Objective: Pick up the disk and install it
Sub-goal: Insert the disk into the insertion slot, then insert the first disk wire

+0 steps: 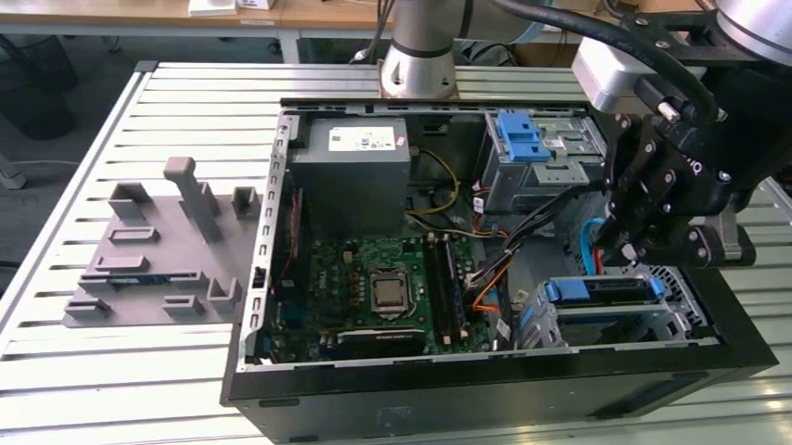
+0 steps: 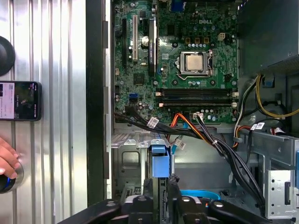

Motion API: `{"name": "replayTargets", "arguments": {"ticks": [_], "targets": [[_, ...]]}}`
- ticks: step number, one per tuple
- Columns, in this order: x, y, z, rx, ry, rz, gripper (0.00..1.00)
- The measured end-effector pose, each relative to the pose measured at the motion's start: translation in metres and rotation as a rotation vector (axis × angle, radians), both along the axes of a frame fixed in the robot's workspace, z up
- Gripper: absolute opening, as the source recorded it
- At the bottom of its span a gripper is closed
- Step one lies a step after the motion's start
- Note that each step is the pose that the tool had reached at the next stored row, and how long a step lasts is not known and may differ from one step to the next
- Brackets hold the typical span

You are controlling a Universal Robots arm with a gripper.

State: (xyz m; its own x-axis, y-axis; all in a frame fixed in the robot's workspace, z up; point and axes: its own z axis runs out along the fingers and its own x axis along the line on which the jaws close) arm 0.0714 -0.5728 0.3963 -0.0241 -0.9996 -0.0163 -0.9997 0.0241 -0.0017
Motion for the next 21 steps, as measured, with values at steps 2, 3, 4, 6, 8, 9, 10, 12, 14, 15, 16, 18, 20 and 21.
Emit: {"name": "replayTargets", "arguments": {"ticks": [2, 3, 4, 6, 8, 9, 10, 12, 14, 15, 16, 18, 20, 21], "targets": [[0.0, 0.0, 0.0, 0.0, 0.0, 0.0, 0.18], [0.0, 0.0, 0.0, 0.0, 0.0, 0.0, 0.13], [0.0, 0.0, 0.0, 0.0, 0.0, 0.0, 0.13], [0.0, 0.0, -0.0001, 0.0, 0.0, 0.0, 0.11], [0.0, 0.0, -0.0001, 0.0, 0.0, 0.0, 0.11], [0.0, 0.0, -0.0001, 0.0, 0.0, 0.0, 0.11], [0.0, 0.0, -0.0001, 0.0, 0.0, 0.0, 0.11], [0.0, 0.0, -0.0001, 0.0, 0.0, 0.0, 0.11], [0.0, 0.0, -0.0001, 0.0, 0.0, 0.0, 0.11], [0.0, 0.0, -0.0001, 0.0, 0.0, 0.0, 0.11], [0.0, 0.0, -0.0001, 0.0, 0.0, 0.0, 0.11], [0.0001, 0.0, -0.0002, 0.0001, 0.0, 0.0, 0.11], [0.001, 0.0, -0.0003, 0.0002, 0.0, 0.0, 0.11], [0.0017, 0.0, -0.0004, 0.0002, 0.0, 0.0, 0.11]]}}
